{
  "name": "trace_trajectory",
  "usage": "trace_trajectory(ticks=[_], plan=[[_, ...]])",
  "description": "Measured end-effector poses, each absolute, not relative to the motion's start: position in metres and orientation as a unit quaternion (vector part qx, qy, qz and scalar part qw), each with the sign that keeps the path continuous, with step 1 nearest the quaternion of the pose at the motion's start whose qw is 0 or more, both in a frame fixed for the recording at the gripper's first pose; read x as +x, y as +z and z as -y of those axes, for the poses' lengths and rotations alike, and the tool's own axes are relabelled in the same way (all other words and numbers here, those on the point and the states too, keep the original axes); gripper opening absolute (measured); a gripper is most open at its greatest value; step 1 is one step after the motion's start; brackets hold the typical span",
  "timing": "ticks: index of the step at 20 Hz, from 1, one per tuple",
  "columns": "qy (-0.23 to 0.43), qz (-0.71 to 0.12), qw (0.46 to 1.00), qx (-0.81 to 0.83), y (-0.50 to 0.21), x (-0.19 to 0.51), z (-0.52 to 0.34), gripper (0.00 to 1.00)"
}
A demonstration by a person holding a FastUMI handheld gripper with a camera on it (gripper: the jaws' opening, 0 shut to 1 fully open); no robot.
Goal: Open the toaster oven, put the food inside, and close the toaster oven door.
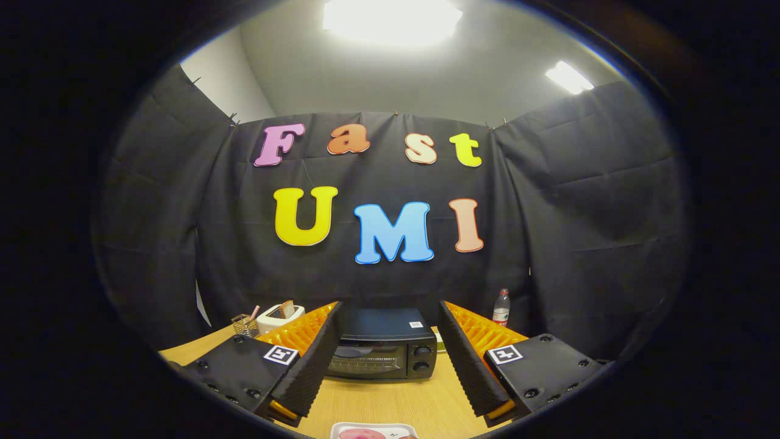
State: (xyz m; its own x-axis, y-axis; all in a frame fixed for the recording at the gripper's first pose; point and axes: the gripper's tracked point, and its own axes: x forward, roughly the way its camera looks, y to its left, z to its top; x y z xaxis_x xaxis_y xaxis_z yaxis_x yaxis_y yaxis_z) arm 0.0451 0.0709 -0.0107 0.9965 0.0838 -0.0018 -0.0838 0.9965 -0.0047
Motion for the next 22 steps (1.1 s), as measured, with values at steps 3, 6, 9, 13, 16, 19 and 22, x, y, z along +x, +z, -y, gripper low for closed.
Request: trace_trajectory(ticks=[3,6,9,13,16,19,22], plan=[[0.055,-0.007,0.998,-0.002,-0.019,0.063,-0.087,0.97],[0.066,-0.015,0.998,0.006,-0.029,0.083,-0.1,0.97],[0.076,-0.025,0.997,0.013,-0.04,0.104,-0.112,0.97],[0.083,-0.039,0.996,0.019,-0.06,0.138,-0.123,0.97],[0.085,-0.058,0.994,0.024,-0.08,0.163,-0.126,0.97],[0.085,-0.083,0.993,0.024,-0.105,0.188,-0.126,0.97],[0.091,-0.116,0.989,0.017,-0.134,0.206,-0.127,0.98]])
